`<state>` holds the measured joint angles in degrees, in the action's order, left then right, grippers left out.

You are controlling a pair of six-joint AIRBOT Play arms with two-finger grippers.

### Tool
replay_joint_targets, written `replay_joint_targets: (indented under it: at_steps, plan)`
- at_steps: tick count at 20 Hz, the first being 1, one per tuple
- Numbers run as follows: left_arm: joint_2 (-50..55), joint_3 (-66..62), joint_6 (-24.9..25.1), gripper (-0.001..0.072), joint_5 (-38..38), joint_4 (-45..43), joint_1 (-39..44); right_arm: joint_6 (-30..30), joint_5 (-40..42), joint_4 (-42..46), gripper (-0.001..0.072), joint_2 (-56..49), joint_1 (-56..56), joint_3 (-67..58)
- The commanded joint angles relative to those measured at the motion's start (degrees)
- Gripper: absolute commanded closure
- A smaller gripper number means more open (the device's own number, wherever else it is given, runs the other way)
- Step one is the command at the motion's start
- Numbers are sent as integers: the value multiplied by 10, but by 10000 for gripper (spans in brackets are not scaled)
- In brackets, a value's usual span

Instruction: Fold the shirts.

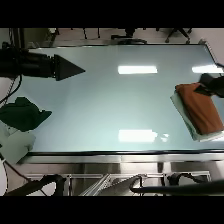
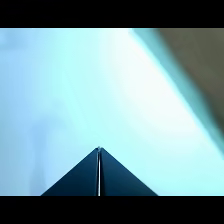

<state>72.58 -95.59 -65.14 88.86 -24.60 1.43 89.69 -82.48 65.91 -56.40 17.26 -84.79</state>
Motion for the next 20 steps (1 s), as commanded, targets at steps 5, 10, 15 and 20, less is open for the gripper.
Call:
replay_joint_targets:
  at_steps: [5, 10, 15, 20]
  plan:
    - [-192, 336, 10, 692, -96, -119, -9, -1, 193, -15, 690, 157, -256, 342]
    - [-224, 418, 11, 690, -121, -119, -9, -3, 216, -19, 689, 179, -276, 376]
    - [-224, 417, 11, 687, -120, -119, -9, -4, 205, -21, 689, 178, -276, 376]
    - [-224, 417, 10, 687, -118, -119, -9, -4, 205, -21, 689, 178, -276, 376]
